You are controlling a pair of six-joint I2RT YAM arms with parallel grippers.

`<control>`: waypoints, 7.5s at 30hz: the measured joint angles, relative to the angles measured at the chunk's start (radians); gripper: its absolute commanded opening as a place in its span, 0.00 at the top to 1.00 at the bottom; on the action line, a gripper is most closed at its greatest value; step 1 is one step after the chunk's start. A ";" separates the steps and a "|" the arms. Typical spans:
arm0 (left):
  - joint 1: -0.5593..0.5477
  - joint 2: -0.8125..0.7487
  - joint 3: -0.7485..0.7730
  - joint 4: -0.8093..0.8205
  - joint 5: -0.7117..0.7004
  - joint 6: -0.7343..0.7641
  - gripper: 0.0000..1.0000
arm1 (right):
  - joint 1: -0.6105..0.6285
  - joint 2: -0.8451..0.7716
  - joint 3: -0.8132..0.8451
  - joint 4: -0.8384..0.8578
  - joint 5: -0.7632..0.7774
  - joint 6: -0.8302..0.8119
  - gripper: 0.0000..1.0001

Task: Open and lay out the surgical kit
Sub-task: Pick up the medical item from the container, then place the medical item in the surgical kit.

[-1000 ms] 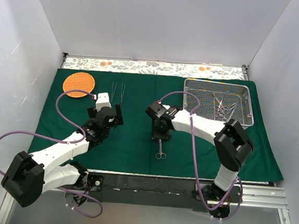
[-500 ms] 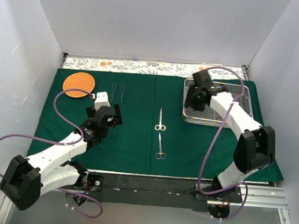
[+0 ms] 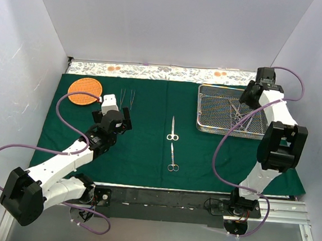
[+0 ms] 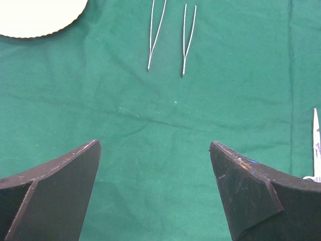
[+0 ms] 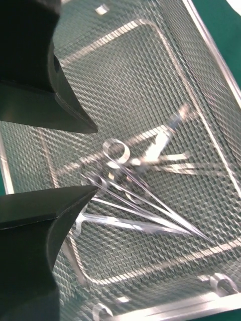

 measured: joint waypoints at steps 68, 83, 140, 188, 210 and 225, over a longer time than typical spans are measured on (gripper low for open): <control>0.000 0.175 0.106 0.061 0.060 0.005 0.10 | -0.053 0.219 0.002 0.058 -0.237 -0.128 0.99; 0.000 0.219 0.276 0.078 0.280 0.047 0.09 | 0.085 -0.090 -0.173 0.343 -0.521 -0.051 0.99; -0.008 0.542 0.666 -0.154 0.497 -0.515 1.00 | 0.965 -0.181 -0.262 0.625 0.217 -0.325 0.99; 0.334 1.228 1.160 -0.288 0.938 0.291 1.00 | 0.615 -0.419 -0.544 0.392 0.039 -0.168 0.11; 0.360 1.285 1.185 -0.275 0.938 0.241 0.74 | 0.588 -0.410 -0.544 0.386 0.031 -0.168 0.11; 0.368 1.269 1.149 -0.231 0.915 0.169 0.68 | 0.583 -0.410 -0.544 0.386 0.013 -0.169 0.12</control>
